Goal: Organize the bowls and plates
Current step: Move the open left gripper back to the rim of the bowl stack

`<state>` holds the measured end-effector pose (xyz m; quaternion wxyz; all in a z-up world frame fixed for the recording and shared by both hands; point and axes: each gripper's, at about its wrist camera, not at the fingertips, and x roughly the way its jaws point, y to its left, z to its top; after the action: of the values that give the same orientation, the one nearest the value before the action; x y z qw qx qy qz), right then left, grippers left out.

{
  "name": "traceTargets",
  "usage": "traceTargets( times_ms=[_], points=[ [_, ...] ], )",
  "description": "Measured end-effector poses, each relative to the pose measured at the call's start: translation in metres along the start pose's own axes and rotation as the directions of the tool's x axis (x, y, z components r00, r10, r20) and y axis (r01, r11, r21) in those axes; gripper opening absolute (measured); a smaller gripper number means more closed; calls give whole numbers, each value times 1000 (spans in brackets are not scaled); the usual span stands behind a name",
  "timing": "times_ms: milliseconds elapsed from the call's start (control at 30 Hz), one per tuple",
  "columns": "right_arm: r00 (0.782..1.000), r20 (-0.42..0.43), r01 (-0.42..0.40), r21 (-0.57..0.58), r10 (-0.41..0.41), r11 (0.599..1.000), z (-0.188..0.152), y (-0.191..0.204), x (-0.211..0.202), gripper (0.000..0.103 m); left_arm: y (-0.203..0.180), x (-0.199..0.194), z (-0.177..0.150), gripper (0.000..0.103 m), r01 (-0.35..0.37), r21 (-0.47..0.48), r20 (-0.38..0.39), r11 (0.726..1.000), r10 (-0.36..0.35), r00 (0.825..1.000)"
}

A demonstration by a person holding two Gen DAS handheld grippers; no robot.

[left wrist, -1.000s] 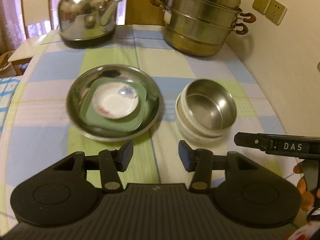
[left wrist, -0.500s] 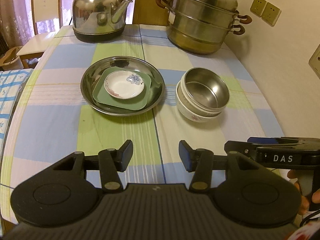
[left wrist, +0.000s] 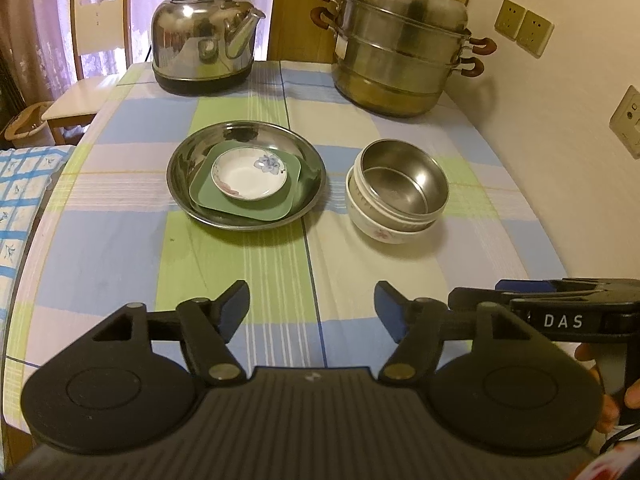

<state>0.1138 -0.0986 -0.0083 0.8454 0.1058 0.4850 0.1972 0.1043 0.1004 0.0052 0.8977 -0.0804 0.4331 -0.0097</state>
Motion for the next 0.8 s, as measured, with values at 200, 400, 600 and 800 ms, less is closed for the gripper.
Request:
traceTargets(
  times_ms=[200,400,600,800],
  points=[
    [999,19,26,-12,-26,1000,-3,-4,-4,72,-1,-9,-4,87,-13,-10,38,1000,13,999],
    [997,46,60,-39,-59,997,-6,-13,-8,72,-6,-20,-14,94,-65,-11,84,998,65,994],
    [998,56,43,-19,-41,999,-9,-26,-9,72,-5,-24,-20,94,-63,-42,90,997,66,994],
    [997,62,39,35,-41,999,-3,-42,-15,72,-14,-7,-6,88,-46,-10,63,999,46,997]
  ],
)
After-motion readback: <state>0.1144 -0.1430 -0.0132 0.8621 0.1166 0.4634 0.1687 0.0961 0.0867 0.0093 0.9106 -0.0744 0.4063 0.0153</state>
